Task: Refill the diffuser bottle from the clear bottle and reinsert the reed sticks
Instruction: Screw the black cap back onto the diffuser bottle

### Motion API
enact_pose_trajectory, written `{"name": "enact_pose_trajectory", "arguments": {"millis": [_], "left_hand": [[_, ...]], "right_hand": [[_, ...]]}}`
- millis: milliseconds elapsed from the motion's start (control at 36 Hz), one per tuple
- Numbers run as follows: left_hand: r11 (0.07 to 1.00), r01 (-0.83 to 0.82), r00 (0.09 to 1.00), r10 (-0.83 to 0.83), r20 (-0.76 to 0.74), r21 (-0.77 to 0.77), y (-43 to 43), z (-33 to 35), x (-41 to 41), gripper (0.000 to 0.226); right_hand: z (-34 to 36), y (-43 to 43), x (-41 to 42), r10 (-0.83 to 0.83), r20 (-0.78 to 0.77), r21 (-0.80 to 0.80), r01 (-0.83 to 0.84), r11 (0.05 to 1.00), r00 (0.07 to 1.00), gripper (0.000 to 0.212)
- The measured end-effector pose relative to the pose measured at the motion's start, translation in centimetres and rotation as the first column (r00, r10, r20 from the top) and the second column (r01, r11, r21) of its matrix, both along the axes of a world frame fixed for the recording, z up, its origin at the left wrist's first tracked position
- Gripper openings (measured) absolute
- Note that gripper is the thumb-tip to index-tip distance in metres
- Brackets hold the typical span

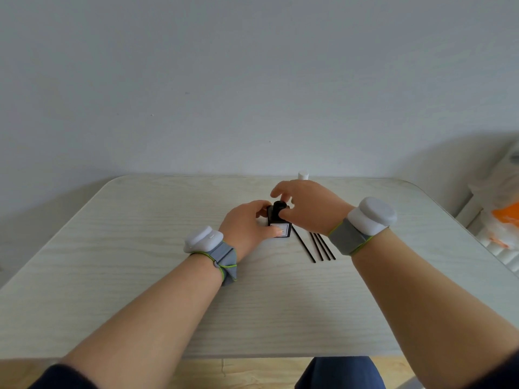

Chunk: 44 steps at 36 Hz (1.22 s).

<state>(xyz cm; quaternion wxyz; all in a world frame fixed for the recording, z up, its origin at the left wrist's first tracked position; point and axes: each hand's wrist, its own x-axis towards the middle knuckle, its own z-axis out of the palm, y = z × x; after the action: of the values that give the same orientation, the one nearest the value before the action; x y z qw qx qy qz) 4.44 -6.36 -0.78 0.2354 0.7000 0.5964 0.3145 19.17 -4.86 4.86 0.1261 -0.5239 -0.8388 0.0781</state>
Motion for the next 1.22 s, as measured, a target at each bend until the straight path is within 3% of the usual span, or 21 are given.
{"name": "enact_pose_trajectory", "arguments": {"millis": [167,417,833,1028,1222], "left_hand": [[1.0,-0.004,1.0,0.005,-0.005,0.002,0.0,0.0,0.0,0.047],[1.0,-0.006,1.0,0.006,-0.018,0.002,0.2,-0.2,0.1,0.048],[0.998,-0.019,0.995,0.025,-0.097,0.061,1.0,-0.7,-0.1,0.037],[0.998,0.0,0.993,0.007,-0.121,0.062,1.0,-0.3,-0.1,0.033],[1.0,0.011,0.989,-0.007,-0.146,0.028,1.0,0.2,-0.1,0.037]], "right_hand": [[-0.2,0.3,-0.5,-0.028,0.059,0.027,0.026,0.999,0.998,0.024],[-0.2,0.1,-0.7,-0.06,0.049,0.003,0.06,0.998,0.997,0.03],[-0.8,0.0,-2.0,-0.122,0.1,-0.004,0.123,0.992,0.987,0.023],[-1.3,0.0,-2.3,-0.191,0.053,0.027,0.19,0.981,0.98,0.024],[-1.0,0.0,-0.7,-0.179,-0.153,-0.079,0.168,0.983,0.972,0.04]]}}
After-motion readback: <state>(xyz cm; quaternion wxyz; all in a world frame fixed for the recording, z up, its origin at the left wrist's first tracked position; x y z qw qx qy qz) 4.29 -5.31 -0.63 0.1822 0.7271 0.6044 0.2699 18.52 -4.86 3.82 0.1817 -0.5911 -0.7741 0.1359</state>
